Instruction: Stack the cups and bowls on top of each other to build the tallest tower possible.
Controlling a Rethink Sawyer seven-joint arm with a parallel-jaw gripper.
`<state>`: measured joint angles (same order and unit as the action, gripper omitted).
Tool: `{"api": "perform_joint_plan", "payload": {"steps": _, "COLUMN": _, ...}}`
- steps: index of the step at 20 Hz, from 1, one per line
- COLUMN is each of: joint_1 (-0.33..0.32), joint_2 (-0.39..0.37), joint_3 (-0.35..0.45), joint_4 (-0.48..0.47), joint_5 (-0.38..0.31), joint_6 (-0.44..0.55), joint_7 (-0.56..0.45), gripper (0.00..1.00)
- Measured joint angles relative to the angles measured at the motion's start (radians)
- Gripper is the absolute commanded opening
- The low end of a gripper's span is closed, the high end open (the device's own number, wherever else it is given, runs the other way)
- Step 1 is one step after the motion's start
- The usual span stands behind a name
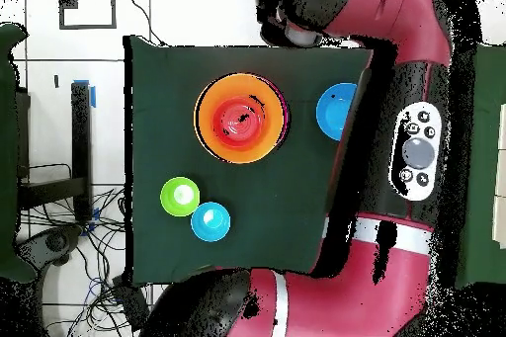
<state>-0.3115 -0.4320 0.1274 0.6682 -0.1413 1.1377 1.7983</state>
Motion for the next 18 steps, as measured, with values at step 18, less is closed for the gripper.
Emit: {"api": "perform_joint_plan", "payload": {"steps": 18, "joint_1": -0.062, "joint_2": 0.113, "joint_3": 0.056, "joint_4": -0.060, "joint_5": -0.012, "joint_6": -0.015, "joint_7": -0.083, "gripper": 1.00}}
